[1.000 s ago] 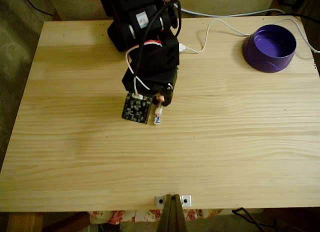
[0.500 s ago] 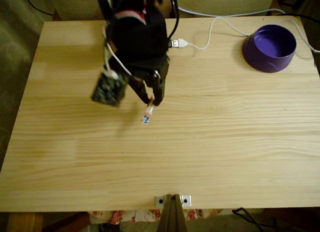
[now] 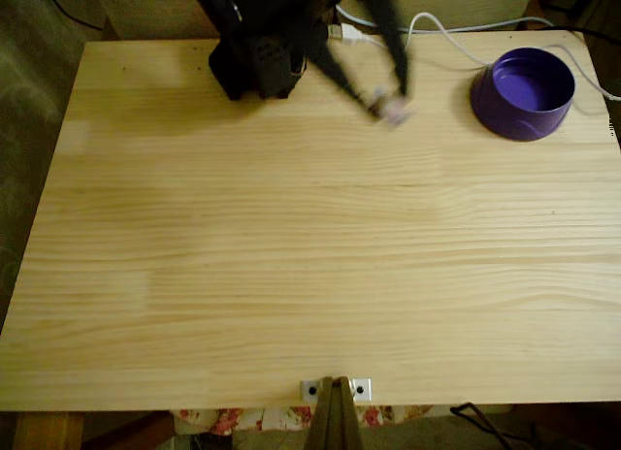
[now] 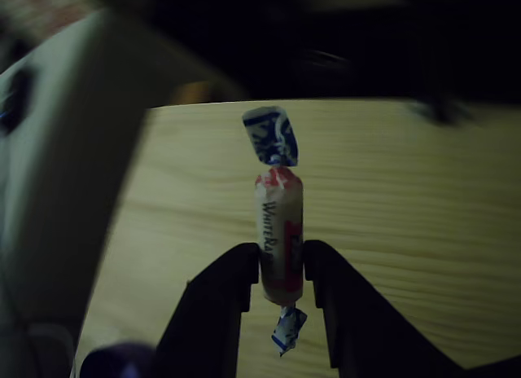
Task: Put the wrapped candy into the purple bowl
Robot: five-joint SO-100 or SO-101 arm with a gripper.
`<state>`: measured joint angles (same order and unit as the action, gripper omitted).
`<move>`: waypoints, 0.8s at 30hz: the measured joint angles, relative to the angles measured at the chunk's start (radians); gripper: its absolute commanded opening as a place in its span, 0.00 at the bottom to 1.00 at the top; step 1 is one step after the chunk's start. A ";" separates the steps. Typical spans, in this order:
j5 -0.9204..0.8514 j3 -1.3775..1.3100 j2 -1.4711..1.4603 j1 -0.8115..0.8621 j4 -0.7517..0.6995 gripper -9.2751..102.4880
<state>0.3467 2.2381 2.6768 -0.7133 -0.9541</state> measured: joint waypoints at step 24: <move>-0.245 -0.233 -0.726 -0.626 0.258 0.09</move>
<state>0.1012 2.0049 1.9512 -1.3392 -0.6964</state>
